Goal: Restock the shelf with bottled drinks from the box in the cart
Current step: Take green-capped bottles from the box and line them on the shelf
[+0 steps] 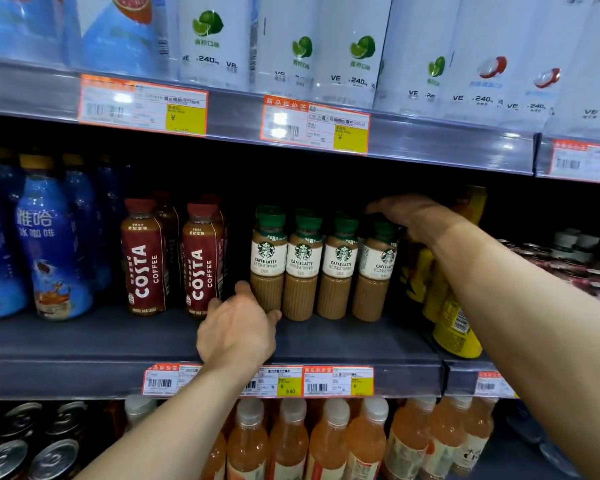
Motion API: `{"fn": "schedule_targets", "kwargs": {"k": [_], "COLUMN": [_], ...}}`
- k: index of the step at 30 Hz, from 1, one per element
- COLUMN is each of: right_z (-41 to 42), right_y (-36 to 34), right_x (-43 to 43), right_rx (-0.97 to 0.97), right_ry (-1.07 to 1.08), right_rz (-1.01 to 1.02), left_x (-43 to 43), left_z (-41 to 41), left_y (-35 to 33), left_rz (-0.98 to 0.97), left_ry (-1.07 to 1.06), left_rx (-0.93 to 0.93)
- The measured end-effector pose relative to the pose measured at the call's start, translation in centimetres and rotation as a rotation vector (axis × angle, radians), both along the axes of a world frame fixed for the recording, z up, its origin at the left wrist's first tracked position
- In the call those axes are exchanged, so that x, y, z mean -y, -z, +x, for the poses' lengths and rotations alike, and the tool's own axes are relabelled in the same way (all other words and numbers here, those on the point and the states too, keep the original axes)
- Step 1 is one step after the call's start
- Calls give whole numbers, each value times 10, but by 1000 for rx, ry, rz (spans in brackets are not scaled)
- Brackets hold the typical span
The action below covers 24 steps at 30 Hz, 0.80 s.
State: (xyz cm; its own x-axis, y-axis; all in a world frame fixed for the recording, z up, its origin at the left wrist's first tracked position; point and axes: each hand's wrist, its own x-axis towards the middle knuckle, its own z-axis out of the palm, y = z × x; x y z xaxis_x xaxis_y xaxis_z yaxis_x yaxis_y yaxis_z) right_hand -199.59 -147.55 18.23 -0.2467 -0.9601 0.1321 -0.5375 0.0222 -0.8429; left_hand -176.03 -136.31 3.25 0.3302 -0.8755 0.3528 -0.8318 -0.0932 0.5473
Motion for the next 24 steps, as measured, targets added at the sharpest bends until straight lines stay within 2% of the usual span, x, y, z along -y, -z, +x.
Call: {"fn": "schedule_targets", "kwargs": {"k": [10,13,18,24], "right_z": [-4,-2,-9,-23], "right_y": [0,0,8,20], "right_x": [5,1,-20,-33], "right_rx": [-204,-168,-140,-148], "right_ry": [30,-62,-223,-275], "right_rz": [-40,-62,-250,-328], "left_x": [4,4,3,3], "left_z": [1,0,0,-1], "left_y": [5,4,4,4], "left_rz": [-14,-6,-8,-17], "left_ry": [-7,-11,-12,-6], "left_rx": [7,-4,-14,-6]}}
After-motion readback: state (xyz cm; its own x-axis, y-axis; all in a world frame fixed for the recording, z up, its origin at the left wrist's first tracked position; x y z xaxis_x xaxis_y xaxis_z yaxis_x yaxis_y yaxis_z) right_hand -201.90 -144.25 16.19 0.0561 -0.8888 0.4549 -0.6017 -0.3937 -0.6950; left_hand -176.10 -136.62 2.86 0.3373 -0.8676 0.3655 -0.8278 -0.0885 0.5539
